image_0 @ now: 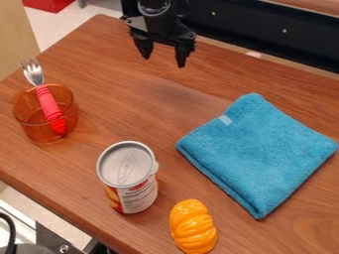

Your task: Moved the blue towel to the top of the table

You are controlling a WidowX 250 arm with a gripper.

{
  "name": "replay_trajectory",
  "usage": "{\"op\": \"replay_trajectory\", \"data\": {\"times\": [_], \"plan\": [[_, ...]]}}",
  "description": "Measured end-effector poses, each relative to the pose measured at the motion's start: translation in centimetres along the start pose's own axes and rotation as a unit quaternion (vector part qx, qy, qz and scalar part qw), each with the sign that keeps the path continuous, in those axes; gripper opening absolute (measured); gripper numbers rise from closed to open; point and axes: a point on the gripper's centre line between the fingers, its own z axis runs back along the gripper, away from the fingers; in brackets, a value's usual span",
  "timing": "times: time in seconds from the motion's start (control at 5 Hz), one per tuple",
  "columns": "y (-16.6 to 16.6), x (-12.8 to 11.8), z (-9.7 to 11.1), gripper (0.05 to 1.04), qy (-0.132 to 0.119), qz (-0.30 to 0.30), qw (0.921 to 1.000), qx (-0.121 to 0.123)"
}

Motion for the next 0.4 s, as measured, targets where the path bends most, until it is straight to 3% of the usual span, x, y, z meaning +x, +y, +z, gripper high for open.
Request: {"op": "replay_trajectory", "data": {"times": [0.4], "plan": [[-1.8, -2.8, -1.0, 1.0, 0.044, -0.016, 0.9989, 0.01]]}}
